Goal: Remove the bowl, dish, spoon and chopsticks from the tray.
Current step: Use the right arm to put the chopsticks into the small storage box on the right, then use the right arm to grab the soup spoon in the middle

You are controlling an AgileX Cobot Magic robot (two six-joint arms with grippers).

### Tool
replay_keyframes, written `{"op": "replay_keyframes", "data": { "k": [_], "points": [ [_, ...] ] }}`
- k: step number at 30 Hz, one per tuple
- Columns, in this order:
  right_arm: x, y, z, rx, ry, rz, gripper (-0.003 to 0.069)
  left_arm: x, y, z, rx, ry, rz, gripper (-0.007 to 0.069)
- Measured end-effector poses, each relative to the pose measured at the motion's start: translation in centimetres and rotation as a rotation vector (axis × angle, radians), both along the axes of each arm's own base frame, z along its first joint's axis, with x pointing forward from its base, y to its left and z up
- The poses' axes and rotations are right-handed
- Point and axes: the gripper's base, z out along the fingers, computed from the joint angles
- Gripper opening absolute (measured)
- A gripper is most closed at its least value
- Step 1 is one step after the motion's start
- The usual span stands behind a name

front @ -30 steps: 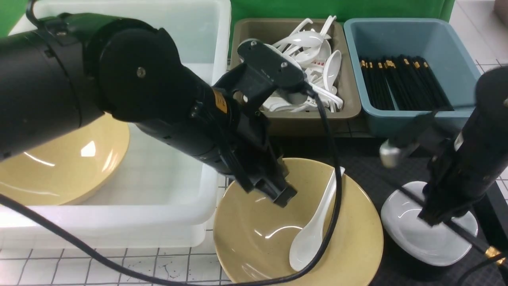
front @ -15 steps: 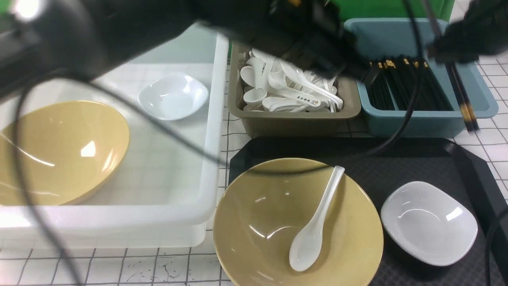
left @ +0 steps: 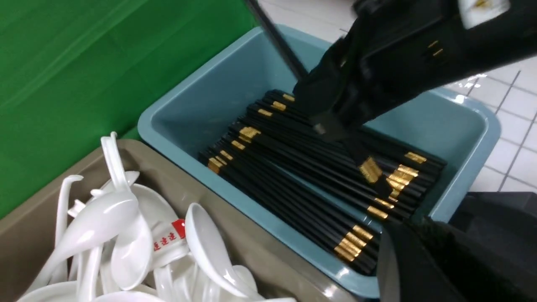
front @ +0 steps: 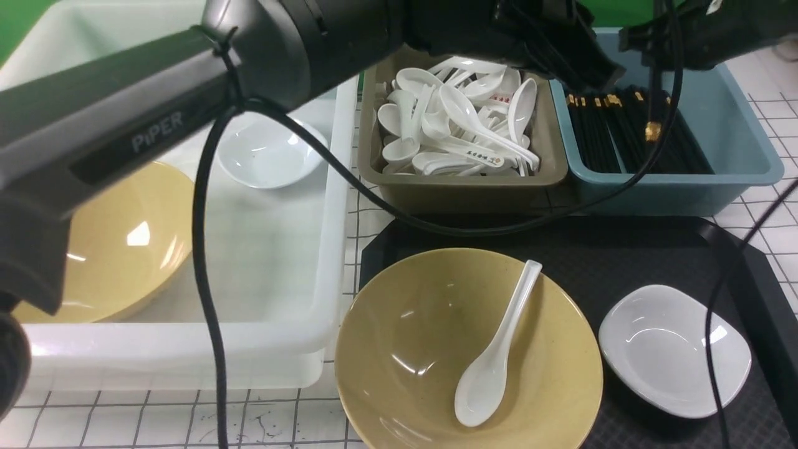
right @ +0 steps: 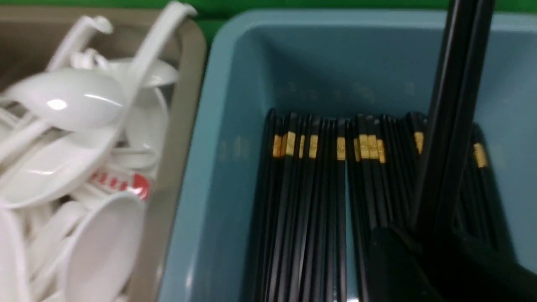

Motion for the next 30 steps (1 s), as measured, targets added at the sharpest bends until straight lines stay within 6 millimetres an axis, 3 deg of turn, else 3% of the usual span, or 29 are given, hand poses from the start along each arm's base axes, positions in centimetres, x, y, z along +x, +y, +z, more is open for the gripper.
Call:
{"op": "replay_keyframes", "data": {
  "k": [3, 7, 10, 13, 15, 16, 17, 19, 25, 30],
  "points": [
    [0.9, -0.1, -1.8, -0.002, 0.053, -0.005, 0.0176, 0.0, 0.0, -0.1, 0.017, -0.005, -0.001, -0.0013],
    [0.6, -0.2, -2.2, 0.001, 0.132, -0.012, 0.026, -0.2, 0.5, 0.1, 0.046, 0.012, -0.003, -0.0013],
    [-0.6, -0.1, -0.4, -0.036, 0.237, 0.023, 0.0382, -1.1, 2.2, 1.9, 0.062, 0.061, 0.012, -0.0013],
    [-1.9, 0.1, 1.8, -0.091, 0.287, 0.089, 0.0426, -2.1, 4.1, 3.8, 0.078, 0.082, 0.023, -0.0013],
    [-3.8, 1.0, 4.0, -0.145, 0.337, 0.178, 0.0445, -3.8, 6.5, 6.2, 0.103, 0.117, 0.033, -0.0013],
    [-4.0, 1.1, 4.2, -0.149, 0.34, 0.184, 0.0447, -3.8, 6.6, 6.1, 0.11, 0.125, 0.034, -0.0013],
    [-5.6, 2.2, 5.9, -0.174, 0.366, 0.249, 0.0449, -5.5, 8.7, 7.4, 0.132, 0.151, 0.043, -0.0013],
    [-6.9, 3.3, 7.0, -0.194, 0.392, 0.301, 0.0449, -6.8, 10.1, 7.7, 0.154, 0.18, 0.047, -0.0013],
    [-11.1, 7.7, 9.3, -0.222, 0.385, 0.457, 0.0449, -12.2, 13.9, 6.8, 0.199, 0.226, 0.039, -0.0013],
    [-15.8, 11.3, 9.4, -0.244, 0.404, 0.592, 0.0449, -16.9, 17.1, 5.1, 0.173, 0.221, 0.04, -0.0013]
  ]
}}
